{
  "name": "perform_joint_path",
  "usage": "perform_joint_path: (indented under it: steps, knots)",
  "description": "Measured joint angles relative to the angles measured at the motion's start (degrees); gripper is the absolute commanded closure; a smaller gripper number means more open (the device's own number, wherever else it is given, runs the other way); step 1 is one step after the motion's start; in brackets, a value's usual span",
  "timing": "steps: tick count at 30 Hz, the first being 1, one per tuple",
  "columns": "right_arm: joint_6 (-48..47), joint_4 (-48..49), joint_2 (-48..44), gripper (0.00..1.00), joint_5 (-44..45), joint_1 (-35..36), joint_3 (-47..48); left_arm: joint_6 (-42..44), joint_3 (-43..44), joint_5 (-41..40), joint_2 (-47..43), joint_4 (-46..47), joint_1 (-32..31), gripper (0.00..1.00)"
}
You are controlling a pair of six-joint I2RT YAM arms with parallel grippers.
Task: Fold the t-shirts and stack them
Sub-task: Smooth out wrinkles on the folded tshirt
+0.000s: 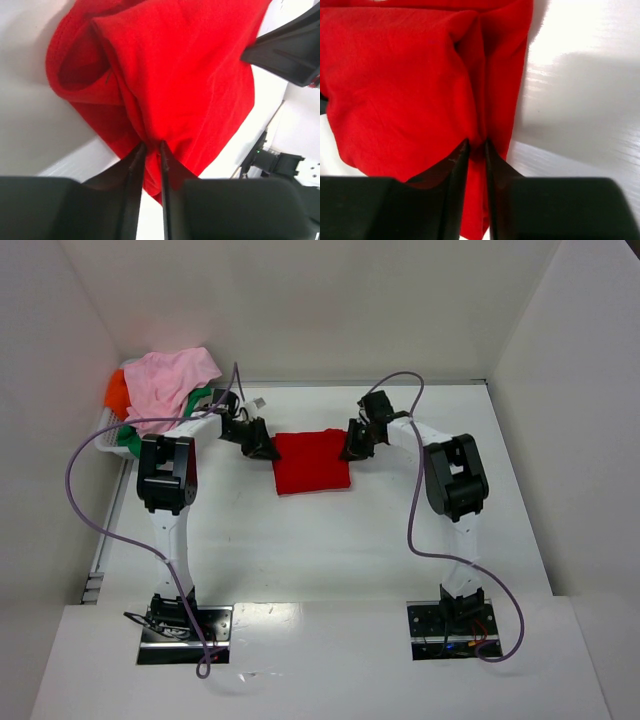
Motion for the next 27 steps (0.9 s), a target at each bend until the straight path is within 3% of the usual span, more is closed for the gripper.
perform_joint_path:
  steps: [3, 8, 27]
  knots:
    - [0.24, 0.0, 0.79, 0.88, -0.33, 0.0, 0.59, -0.15, 0.0, 0.39, 0.0, 0.39, -0.2, 0.91]
    - [0.42, 0.0, 0.81, 0.99, -0.59, 0.0, 1.05, -0.44, 0.0, 0.68, 0.0, 0.79, -0.33, 1.0]
    - [0.87, 0.15, 0.81, 1.0, -0.2, -2.21, 1.11, -0.57, 0.17, 0.59, -0.04, 0.2, -0.13, 1.0]
